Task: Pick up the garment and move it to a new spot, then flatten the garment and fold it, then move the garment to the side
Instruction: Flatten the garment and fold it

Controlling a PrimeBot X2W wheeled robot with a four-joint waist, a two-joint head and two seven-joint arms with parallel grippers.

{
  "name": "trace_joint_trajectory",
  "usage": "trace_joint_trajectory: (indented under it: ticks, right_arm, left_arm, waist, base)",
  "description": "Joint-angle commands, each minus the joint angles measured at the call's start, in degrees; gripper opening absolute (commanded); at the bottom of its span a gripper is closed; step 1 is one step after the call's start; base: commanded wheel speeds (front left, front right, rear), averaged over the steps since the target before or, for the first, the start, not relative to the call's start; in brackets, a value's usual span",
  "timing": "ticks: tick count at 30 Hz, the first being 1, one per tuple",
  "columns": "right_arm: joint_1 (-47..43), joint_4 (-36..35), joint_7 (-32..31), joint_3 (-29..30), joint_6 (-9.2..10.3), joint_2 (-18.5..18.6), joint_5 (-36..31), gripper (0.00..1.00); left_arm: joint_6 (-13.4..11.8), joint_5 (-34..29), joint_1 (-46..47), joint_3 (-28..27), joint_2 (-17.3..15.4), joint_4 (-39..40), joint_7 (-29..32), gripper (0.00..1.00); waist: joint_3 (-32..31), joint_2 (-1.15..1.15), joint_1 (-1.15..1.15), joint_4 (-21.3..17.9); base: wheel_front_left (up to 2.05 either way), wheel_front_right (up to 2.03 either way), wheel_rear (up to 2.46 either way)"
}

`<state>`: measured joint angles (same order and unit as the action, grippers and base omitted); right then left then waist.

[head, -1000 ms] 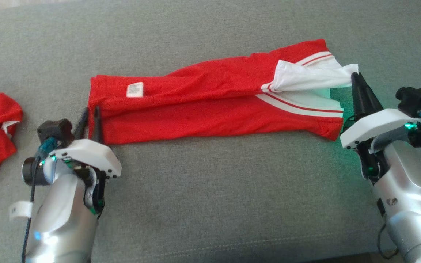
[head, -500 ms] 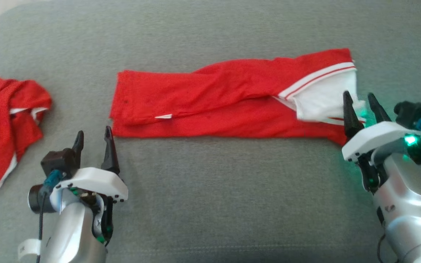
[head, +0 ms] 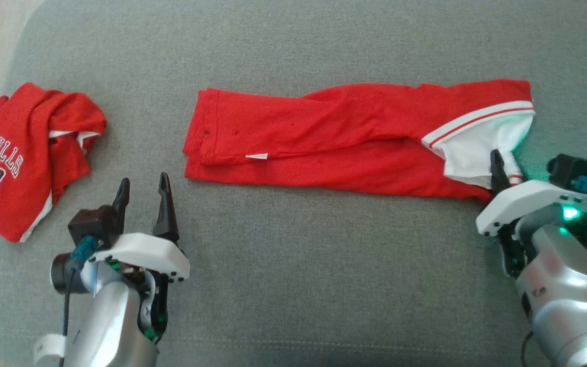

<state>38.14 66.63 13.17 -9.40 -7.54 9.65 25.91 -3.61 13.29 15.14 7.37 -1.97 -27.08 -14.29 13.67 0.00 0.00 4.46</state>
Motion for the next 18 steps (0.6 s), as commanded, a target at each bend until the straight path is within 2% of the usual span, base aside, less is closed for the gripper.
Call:
trace_joint_trajectory:
  ticks: [1, 8, 18]
  right_arm:
    - [-0.9, 0.1, -0.2, -2.1, 0.05, -1.9, 0.3, 0.00]
    - [-0.3, -2.0, 1.3, -1.6, 0.05, -0.8, 2.0, 0.00]
    - [-0.3, -8.5, 1.8, 2.7, 0.05, 4.1, -0.4, 0.00]
  left_arm:
    - [-0.4, 0.7, -0.2, -1.2, -0.9, 2.0, -0.7, 1.00]
    - [-0.3, 0.8, -0.6, 0.1, -0.9, 2.3, -0.7, 1.00]
    - [-0.5, 2.0, -1.3, 2.6, -0.9, 2.2, -0.7, 1.00]
  waist:
    - [0.0, 0.00, 0.00, -0.1]
    - [-0.2, 0.00, 0.00, -1.4]
    - [-1.4, 0.00, 0.00, -4.5]
  base:
    - [0.00, 0.00, 0.00]
    - [0.00, 0.00, 0.00]
    - [0.00, 0.00, 0.00]
